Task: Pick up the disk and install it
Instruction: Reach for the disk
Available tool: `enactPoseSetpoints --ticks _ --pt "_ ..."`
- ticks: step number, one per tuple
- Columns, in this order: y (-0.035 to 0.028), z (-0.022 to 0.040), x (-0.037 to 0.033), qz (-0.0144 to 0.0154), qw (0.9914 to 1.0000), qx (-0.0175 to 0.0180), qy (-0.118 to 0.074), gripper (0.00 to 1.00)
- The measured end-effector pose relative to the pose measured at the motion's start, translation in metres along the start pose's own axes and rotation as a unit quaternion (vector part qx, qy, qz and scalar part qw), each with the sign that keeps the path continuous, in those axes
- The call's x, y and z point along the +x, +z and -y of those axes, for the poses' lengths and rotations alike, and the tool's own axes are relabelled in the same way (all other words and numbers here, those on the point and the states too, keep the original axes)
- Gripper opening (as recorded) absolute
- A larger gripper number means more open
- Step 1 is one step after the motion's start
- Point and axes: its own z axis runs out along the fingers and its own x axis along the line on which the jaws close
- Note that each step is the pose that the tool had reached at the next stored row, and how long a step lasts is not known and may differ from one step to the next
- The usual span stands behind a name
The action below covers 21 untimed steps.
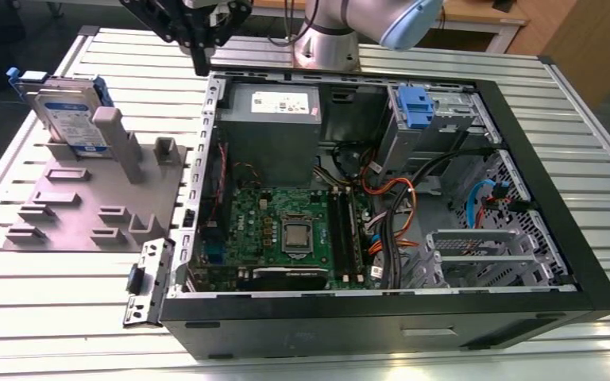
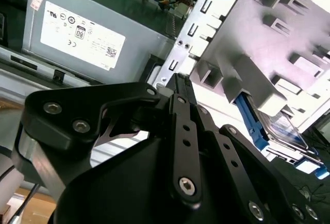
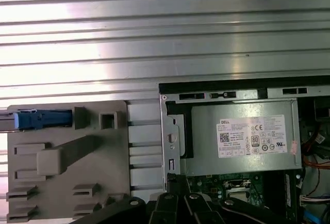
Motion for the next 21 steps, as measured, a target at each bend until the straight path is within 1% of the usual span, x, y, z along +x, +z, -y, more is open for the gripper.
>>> enactPoseSetpoints --ticks 4,6,9,10,15,19,20,21 --pt "0.0002 -0.0024 0.0093 0.0001 1.00000 -0.0001 0.000 0.11" --pt "0.0004 -0.0056 0.0119 0.0000 1.00000 0.0000 0.000 0.11" --pt "0.0010 -0.0127 0.0148 0.0000 1.00000 0.0000 0.000 0.11" --pt "0.0011 -0.0145 0.0167 0.0000 1.00000 0.0000 0.000 0.11" --pt "0.0011 -0.0195 0.0351 -0.0001 1.00000 0.0000 0.000 0.11" --pt "0.0015 -0.0207 0.0478 -0.0010 1.00000 0.0001 0.000 0.11" --pt "0.0017 -0.0213 0.0535 -0.0029 1.00000 0.0002 0.000 0.11" --pt "0.0019 -0.0216 0.0554 -0.0047 0.99999 0.0003 0.000 0.11"
